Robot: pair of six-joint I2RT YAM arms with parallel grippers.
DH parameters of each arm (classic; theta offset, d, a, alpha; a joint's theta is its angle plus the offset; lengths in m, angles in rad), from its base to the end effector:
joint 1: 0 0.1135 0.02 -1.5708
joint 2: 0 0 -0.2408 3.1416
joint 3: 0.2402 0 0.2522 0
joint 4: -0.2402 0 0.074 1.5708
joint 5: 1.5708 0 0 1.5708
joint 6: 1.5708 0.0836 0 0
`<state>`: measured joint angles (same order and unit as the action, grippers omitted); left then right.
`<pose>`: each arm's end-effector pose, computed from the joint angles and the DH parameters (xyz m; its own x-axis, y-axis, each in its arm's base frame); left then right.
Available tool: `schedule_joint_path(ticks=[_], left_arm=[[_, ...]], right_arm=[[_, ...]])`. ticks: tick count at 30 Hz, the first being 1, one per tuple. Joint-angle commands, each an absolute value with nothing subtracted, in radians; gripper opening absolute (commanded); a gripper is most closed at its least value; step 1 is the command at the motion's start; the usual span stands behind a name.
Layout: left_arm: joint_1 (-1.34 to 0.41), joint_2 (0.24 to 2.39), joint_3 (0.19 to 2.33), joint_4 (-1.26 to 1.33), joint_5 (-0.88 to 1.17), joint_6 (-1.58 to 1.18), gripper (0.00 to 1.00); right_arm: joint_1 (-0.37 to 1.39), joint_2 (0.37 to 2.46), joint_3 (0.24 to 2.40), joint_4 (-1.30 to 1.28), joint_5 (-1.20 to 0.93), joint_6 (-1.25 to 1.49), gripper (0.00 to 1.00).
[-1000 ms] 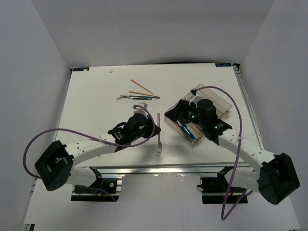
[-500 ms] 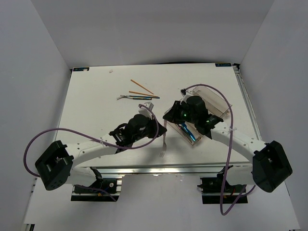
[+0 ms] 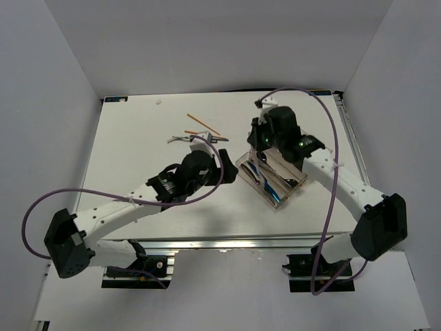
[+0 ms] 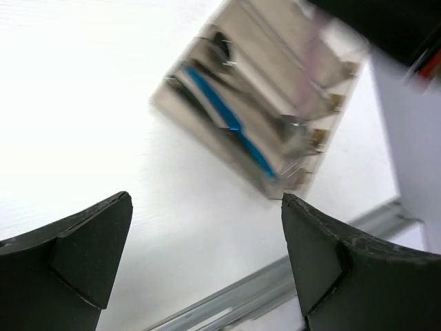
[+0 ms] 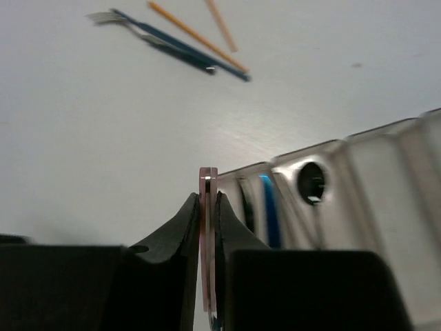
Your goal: Sort the eating utensils into containers
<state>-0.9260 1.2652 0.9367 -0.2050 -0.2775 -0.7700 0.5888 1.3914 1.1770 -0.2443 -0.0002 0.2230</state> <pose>0.2177 -0.2514 0.2424 -0.6558 -0.2418 -0.7151 0.2373 0.8333 -0.4994 0.3081 0.2058 0.2872 -0.4820 -0.0559 -0.8744 -0.4603 0.8653 0.1984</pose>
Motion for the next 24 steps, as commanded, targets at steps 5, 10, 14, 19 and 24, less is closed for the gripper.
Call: schedule_joint_path(ticks=[5,10,14,19,24], left_arm=[[-0.927,0.977,0.894,-0.62,-0.488,-0.646,0.98],[-0.928,0.781,0.79,-0.67,-0.483,-0.647,0.98],[-0.928,0.642,0.758,-0.6,-0.385,-0.606,0.98],[-0.928,0.629,0.742,-0.578,-0.365,-0.6,0.98],[-0.928,0.675,0.749,-0.584,-0.364,-0.595,0.98]], right_arm=[[0.46,1.618,1.442,-0.523,0.251,-0.306,0.0],[0.384,1.703,1.416,-0.369,0.259,-0.48,0.0],[0.361,1.75,1.465,-0.36,0.216,-0.529,0.0],[0.347,1.802,1.532,-0.414,0.178,-0.555,0.0],[0.325,1.828,1.54,-0.408,0.158,-0.574,0.0]])
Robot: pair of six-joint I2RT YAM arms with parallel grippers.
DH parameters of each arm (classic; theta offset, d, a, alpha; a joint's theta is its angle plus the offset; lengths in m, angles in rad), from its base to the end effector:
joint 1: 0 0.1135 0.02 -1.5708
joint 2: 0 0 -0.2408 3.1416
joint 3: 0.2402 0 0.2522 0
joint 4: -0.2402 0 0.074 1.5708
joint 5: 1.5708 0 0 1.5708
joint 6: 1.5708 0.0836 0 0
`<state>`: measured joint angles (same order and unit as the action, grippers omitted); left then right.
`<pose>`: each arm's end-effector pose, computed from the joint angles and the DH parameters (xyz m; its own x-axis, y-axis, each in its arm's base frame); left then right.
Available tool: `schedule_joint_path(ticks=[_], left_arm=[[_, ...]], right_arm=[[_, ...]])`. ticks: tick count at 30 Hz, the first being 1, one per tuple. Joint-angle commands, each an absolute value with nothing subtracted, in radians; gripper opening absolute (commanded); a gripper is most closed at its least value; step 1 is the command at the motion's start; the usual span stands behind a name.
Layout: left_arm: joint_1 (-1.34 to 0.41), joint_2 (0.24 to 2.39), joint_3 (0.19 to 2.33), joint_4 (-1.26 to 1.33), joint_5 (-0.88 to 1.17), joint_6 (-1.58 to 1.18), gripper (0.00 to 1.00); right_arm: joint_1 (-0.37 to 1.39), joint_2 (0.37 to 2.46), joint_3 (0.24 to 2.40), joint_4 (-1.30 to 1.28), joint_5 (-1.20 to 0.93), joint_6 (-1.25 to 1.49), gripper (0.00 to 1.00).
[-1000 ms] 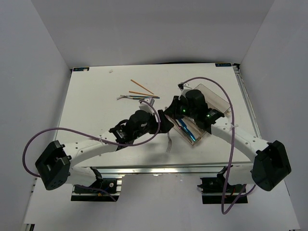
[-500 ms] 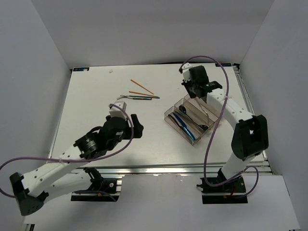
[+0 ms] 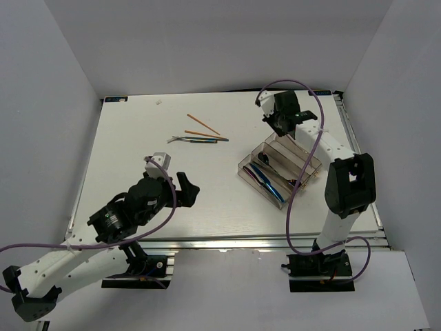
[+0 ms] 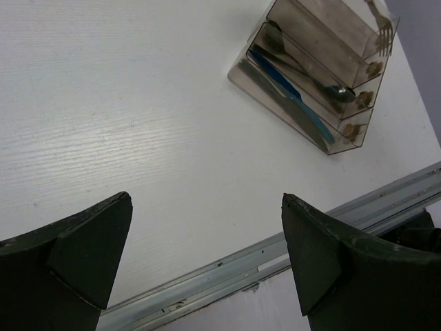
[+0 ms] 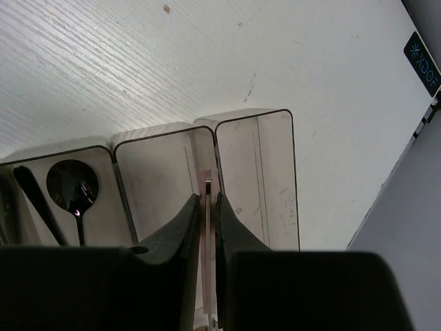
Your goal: Sort the eating utensils into containers
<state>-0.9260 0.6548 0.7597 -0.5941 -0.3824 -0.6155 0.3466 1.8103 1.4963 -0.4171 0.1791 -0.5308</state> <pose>0.1452 -0.1412 0.2742 -0.5444 -0.1673 -0.8220 0.2807 0.8871 -0.3665 0.4236 0.1371 0.2245 -0.4355 -0.6869 -0.5818 -0.4986 0.7222 -0.4794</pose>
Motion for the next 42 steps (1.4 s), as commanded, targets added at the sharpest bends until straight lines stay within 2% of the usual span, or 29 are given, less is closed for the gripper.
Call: schedule_joint_path(ticks=[1,9,10,11,15,16,18,20,25,28,29,30,31,32,35,39,42], left_arm=[[-0.928,0.686,0.749,-0.584,-0.362,-0.597,0.98],[-0.928,0.67,0.749,-0.588,-0.382,-0.604,0.98],[-0.928,0.667,0.749,-0.586,-0.382,-0.604,0.98],[-0.928,0.666,0.749,-0.584,-0.382,-0.604,0.98],[-0.928,0.679,0.755,-0.586,-0.402,-0.606,0.98],[-0.928,0.686,0.756,-0.587,-0.414,-0.61,0.98],[-0.928,0.722,0.772,-0.601,-0.475,-0.633,0.98],[-0.928,0.759,0.79,-0.613,-0.543,-0.667,0.98],[-0.899,1.016,0.977,-0.719,-0.825,-0.906,0.98],[-0.754,1.234,1.15,-0.787,-0.773,-0.982,0.98],[-0.653,1.288,1.185,-0.801,-0.687,-0.995,0.98],[-0.605,1.339,1.219,-0.807,-0.642,-1.032,0.94],[-0.545,1.435,1.282,-0.802,-0.57,-1.051,0.93],[-0.525,1.484,1.317,-0.799,-0.549,-1.064,0.92],[-0.494,1.692,1.515,-0.859,-0.57,-1.155,0.87],[-0.482,1.965,1.854,-1.006,-0.619,-1.233,0.78],[-0.48,2.133,2.093,-1.112,-0.704,-1.284,0.74]], right_arm=[[0.321,1.833,1.537,-0.407,0.149,-0.577,0.0],[0.305,1.824,1.444,-0.351,0.097,-0.551,0.01],[0.304,1.819,1.433,-0.333,0.095,-0.549,0.17],[0.304,1.815,1.419,-0.33,0.095,-0.548,0.27],[0.305,1.775,1.41,-0.336,0.091,-0.528,0.43],[0.305,1.763,1.41,-0.336,0.086,-0.522,0.73],[0.305,1.727,1.42,-0.336,0.084,-0.502,0.76],[0.305,1.701,1.439,-0.362,0.087,-0.473,0.87],[0.333,1.568,1.488,-0.402,0.069,-0.173,0.89],[0.399,1.485,1.573,-0.578,0.158,0.134,0.89],[0.428,1.415,1.554,-0.609,0.135,0.165,0.89],[0.433,1.358,1.493,-0.506,0.106,0.176,0.89],[0.433,1.23,1.265,-0.382,0.063,0.217,0.89],[0.428,1.173,1.149,-0.27,0.016,0.247,0.89],[0.422,0.999,0.881,-0.048,-0.15,0.352,0.89],[0.425,0.979,0.865,-0.145,-0.23,0.405,0.89],[0.431,0.967,0.861,-0.215,-0.287,0.4,0.89]])
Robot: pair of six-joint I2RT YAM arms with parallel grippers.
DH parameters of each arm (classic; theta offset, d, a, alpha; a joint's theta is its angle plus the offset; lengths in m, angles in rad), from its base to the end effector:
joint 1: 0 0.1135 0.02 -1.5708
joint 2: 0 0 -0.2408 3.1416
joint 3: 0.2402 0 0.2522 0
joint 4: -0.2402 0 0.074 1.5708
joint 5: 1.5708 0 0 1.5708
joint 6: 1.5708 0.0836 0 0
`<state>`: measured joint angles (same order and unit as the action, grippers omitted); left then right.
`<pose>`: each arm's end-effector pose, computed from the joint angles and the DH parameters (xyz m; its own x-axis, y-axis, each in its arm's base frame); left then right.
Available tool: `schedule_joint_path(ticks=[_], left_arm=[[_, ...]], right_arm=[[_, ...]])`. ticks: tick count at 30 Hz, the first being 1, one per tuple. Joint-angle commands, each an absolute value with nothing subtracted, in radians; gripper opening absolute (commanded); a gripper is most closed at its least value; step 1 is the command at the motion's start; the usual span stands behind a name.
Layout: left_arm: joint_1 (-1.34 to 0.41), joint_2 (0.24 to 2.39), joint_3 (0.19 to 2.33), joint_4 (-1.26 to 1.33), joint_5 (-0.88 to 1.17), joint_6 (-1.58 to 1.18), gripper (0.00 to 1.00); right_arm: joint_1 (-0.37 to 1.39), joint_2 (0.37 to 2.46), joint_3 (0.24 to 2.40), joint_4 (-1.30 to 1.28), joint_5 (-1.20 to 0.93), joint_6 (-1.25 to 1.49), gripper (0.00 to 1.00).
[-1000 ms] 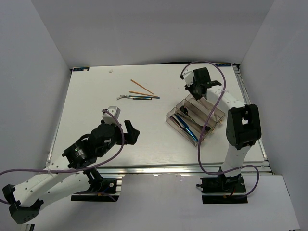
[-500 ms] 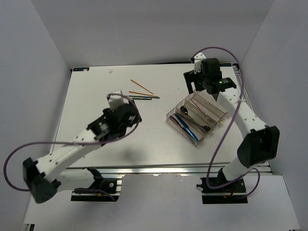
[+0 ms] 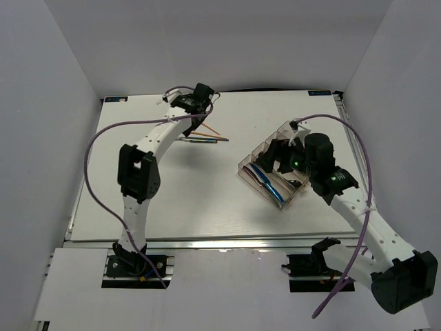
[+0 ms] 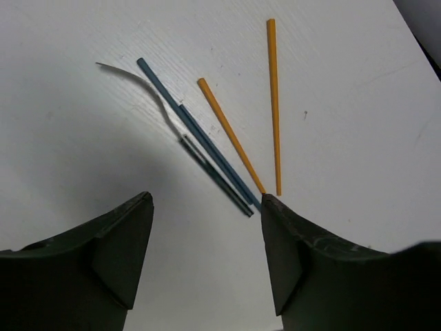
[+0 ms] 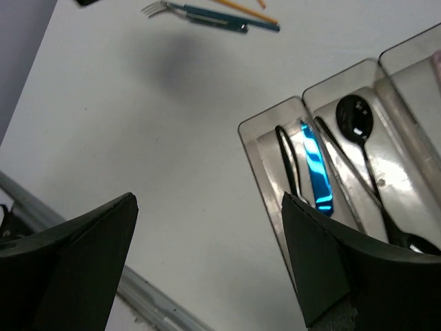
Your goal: Sort the eating utensils into containers
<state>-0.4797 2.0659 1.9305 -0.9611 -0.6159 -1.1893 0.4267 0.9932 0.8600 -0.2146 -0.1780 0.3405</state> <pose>0.4217 -0.1649 0.2252 -0.4262 -0.6322 -0.6470 -0.6793 0.6960 -0.2325 0.2544 0.1319 0.2889 -0.4791 0.1433 -0.8660 -0.4232 0.8267 0.3709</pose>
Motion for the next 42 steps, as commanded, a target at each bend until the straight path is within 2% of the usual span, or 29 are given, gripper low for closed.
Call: schedule_joint_path(ticks=[1,2,5,20,32,38,42], left_arm=[[-0.479,2.166,2.136,-1.152,-0.719,-1.298,0.72],[-0.473,2.196,2.19,-1.16,-0.726,-1.311,0.63],[-0.462,2.263,2.197,-1.151,-0.718,-1.342,0.56],[-0.408,2.347,2.111,-0.993,-0.71,-1.322,0.49],[-0.39,2.413,2.091,-0.945,-0.67,-1.304,0.44],[-0.39,2.404,2.043,-0.936,-0.664,-1.316,0.37],[-0.39,2.388,2.0,-0.913,-0.658,-1.319,0.28]], right_arm=[[0.433,0.954,0.851,-0.218,-0.29,0.4,0.89],[0.434,0.927,0.841,-0.221,-0.291,0.403,0.89],[0.436,0.881,0.808,-0.241,-0.288,0.396,0.89],[0.439,0.805,0.677,-0.222,-0.399,0.393,0.89],[0.449,0.801,0.672,-0.209,-0.43,0.403,0.89],[0.453,0.804,0.669,-0.21,-0.422,0.397,0.89],[0.453,0.808,0.669,-0.209,-0.42,0.393,0.89]])
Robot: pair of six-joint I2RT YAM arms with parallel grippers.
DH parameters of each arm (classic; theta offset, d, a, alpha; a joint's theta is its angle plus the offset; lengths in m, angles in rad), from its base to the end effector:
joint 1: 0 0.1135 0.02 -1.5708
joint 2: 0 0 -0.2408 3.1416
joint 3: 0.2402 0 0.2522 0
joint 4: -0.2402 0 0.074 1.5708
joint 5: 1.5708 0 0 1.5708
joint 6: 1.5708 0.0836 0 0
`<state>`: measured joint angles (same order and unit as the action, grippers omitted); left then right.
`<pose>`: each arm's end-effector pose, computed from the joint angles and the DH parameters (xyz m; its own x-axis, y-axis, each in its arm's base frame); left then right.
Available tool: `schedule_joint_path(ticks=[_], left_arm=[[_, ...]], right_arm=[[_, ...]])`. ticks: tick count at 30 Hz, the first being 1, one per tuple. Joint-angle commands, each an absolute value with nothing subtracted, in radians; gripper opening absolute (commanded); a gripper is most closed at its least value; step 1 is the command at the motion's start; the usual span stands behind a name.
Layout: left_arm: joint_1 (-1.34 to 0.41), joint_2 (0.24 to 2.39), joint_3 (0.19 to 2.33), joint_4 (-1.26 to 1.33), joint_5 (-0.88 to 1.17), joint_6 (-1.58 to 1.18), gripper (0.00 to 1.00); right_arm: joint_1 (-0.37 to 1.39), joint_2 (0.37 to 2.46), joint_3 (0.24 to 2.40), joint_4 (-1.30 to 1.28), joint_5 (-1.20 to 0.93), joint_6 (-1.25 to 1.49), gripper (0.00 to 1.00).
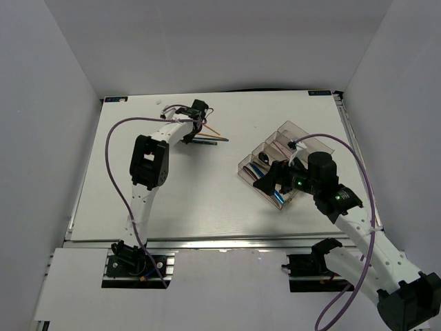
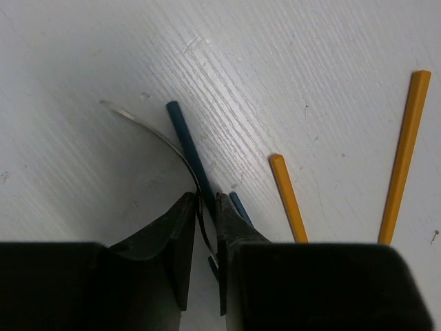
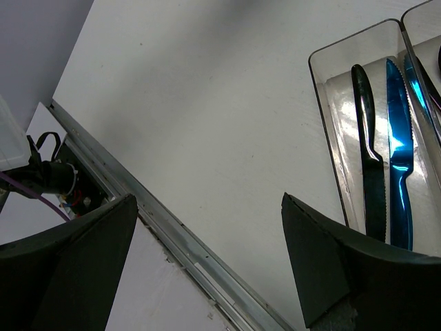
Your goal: Sort the eating utensils into containers
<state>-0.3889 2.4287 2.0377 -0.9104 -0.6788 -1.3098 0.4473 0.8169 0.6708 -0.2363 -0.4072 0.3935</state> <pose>0.4719 -0.1367 0.0990 -0.3659 -0.6627 -0.6534 -0.8255 0.5553 -0.1010 0.2076 0.1363 0.2565 -0.5900 0.1074 -0.8002 -0.5438 0.6797 0.4922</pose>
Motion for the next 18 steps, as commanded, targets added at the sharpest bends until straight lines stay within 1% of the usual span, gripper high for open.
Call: schedule_joint_path(ticks=[1,3,5,13,14,15,18], left_arm=[[-0.39,2.388,1.999,-0.914,-0.657,-1.319,0.27],[-0.39,2.385,1.996,-0.917,-0.657,-1.322,0.24],[-0.39,2.375,1.985,-0.919,-0.652,-1.324,0.19],[-0.399,2.247,1.868,-0.861,-0.65,-1.318,0.16],[-0.402,2.232,1.846,-0.862,-0.653,-1.315,0.1],[-0.409,2.195,1.832,-0.858,-0.661,-1.313,0.08],[-0.437,2.11,1.757,-0.839,-0.687,-1.31,0.07]], right_arm=[[0.454,0.81,0.669,-0.209,-0.42,0.393,0.89],[0.454,0.811,0.667,-0.207,-0.417,0.391,0.89],[0.456,0.813,0.667,-0.21,-0.416,0.39,0.89],[0.463,0.825,0.667,-0.204,-0.422,0.388,0.89],[0.462,0.825,0.667,-0.203,-0.422,0.39,0.89],[0.465,0.824,0.667,-0.201,-0.423,0.391,0.89],[0.472,0.831,0.666,-0.189,-0.425,0.391,0.89]])
